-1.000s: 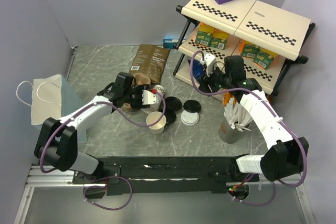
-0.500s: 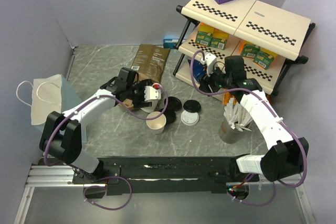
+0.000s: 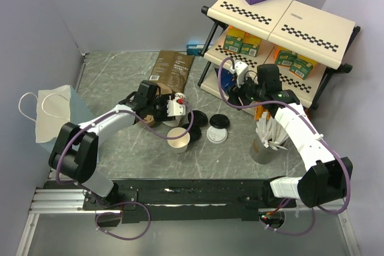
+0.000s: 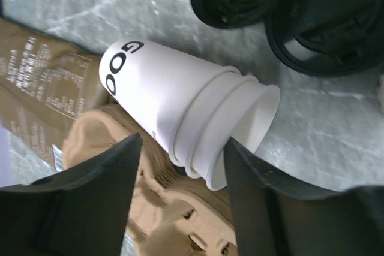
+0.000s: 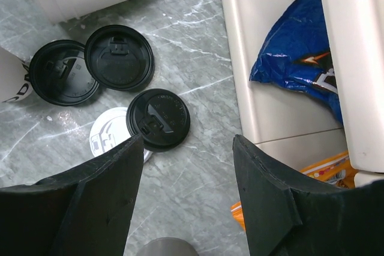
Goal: Pack the takeout coffee
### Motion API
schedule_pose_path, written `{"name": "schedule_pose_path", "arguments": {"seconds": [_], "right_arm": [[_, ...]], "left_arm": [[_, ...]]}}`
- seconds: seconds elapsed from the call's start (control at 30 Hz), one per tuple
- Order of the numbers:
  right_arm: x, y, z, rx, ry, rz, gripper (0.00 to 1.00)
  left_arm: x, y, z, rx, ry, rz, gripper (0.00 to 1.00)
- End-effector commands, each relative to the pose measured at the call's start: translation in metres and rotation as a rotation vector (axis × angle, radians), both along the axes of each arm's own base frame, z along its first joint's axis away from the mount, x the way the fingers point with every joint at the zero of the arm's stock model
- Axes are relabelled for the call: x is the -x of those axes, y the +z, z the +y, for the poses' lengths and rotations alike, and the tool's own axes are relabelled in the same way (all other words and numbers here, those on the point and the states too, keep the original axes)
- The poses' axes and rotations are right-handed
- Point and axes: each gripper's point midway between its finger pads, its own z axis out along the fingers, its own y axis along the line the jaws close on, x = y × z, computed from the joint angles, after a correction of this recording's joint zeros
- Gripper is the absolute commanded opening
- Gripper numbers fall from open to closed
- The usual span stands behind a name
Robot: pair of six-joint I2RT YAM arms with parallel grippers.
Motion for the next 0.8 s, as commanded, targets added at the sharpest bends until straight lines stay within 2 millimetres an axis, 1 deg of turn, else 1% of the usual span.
{"name": "schedule_pose_path", "arguments": {"seconds": [0.0, 0.07, 0.1, 0.17, 0.23, 0.27, 0.3, 0.33, 0.4, 0.43, 0.47, 0.5, 0.53, 0.57, 0.67, 0.7, 0.73, 0.77], "right_arm": [[-0.004, 0.008, -0.002, -0.017, -0.014, -0.036, 0.68], [-0.005, 0.006, -0.002, -0.019, -0.017, -0.029, 0.68], [-0.006, 0.006, -0.001, -0.018, -0.016, -0.029, 0.68], [-0.007, 0.006, -0.002, -0.019, -0.020, -0.030, 0.68], [-0.008, 0.006, -0.002, -0.018, -0.023, -0.030, 0.68], [-0.008, 0.006, -0.002, -0.018, -0.021, -0.031, 0.68], [-0.009, 0.007, -0.002, -0.017, -0.019, -0.036, 0.68], [-0.009, 0.008, -0.002, -0.017, -0.021, -0.038, 0.68], [-0.008, 0.007, -0.004, -0.012, -0.028, -0.039, 0.68], [-0.008, 0.005, -0.005, -0.011, -0.031, -0.035, 0.68], [-0.008, 0.005, -0.005, -0.012, -0.032, -0.034, 0.68], [-0.007, 0.004, -0.005, -0.013, -0.031, -0.032, 0.68], [-0.005, 0.002, -0.006, -0.013, -0.034, -0.025, 0.68], [-0.005, 0.002, -0.007, -0.011, -0.034, -0.026, 0.68], [-0.004, 0.000, -0.008, -0.011, -0.040, -0.023, 0.68], [-0.005, 0.000, -0.009, -0.011, -0.043, -0.025, 0.68], [-0.005, 0.000, -0.009, -0.013, -0.046, -0.026, 0.68], [-0.006, 0.001, -0.010, -0.016, -0.051, -0.029, 0.68]], "left_arm": [[-0.012, 0.023, -0.017, 0.085, -0.011, -0.081, 0.58], [-0.012, 0.022, -0.021, 0.084, -0.018, -0.071, 0.55], [-0.012, 0.022, -0.023, 0.087, -0.023, -0.067, 0.52], [-0.013, 0.018, -0.026, 0.086, -0.021, -0.058, 0.49], [-0.014, 0.011, -0.027, 0.077, -0.024, -0.058, 0.52], [-0.015, 0.010, -0.029, 0.078, -0.031, -0.069, 0.55], [-0.015, 0.008, -0.030, 0.077, -0.036, -0.068, 0.61], [-0.014, 0.004, -0.031, 0.069, -0.040, -0.062, 0.63], [-0.017, 0.004, -0.035, 0.074, -0.035, -0.087, 0.64], [-0.016, -0.004, -0.032, 0.059, -0.016, -0.088, 0.63], [-0.026, 0.005, -0.037, 0.089, 0.001, -0.152, 0.63], [-0.028, 0.006, -0.040, 0.093, 0.009, -0.171, 0.61], [-0.034, 0.006, -0.037, 0.086, 0.048, -0.195, 0.59], [-0.037, 0.009, -0.039, 0.106, 0.075, -0.196, 0.58], [-0.049, 0.026, -0.042, 0.151, 0.136, -0.209, 0.50], [-0.048, 0.024, -0.040, 0.145, 0.153, -0.186, 0.46], [-0.053, 0.032, -0.041, 0.157, 0.172, -0.188, 0.44], [-0.054, 0.033, -0.039, 0.152, 0.183, -0.177, 0.42]]}}
